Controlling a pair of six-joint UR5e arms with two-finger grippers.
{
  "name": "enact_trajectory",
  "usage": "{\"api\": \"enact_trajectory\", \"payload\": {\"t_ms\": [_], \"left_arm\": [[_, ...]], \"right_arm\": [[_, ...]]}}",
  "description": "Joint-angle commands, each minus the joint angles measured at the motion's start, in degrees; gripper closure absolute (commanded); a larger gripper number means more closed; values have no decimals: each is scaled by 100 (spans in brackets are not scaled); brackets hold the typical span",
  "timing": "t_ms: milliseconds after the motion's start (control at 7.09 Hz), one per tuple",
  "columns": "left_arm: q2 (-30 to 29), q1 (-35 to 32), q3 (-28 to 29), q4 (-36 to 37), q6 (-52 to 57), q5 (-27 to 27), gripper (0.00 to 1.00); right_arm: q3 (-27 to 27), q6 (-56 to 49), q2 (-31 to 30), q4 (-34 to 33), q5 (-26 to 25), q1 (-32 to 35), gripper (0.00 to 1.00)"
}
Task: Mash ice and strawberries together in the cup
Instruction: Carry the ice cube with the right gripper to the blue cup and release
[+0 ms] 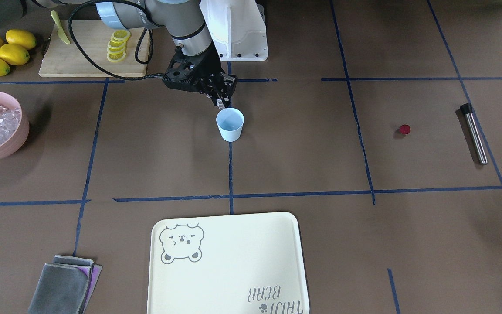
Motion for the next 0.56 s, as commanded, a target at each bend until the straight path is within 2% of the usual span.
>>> {"api": "enact_trajectory", "payload": {"t_ms": [0, 141, 282, 423], "left_arm": [[-3, 0, -11, 3, 0, -22, 0], [-3, 0, -20, 3, 0, -22, 0], [-3, 0, -20, -6, 0, -22, 0], [5, -8, -37, 3, 0, -22, 0]], "right_arm": [[-61, 26, 35, 3, -124, -73, 67], [-70, 61, 35, 11, -124, -73, 42], [-105, 61, 35, 12, -124, -73, 23], [-114, 61, 44, 20, -124, -73, 18]]}}
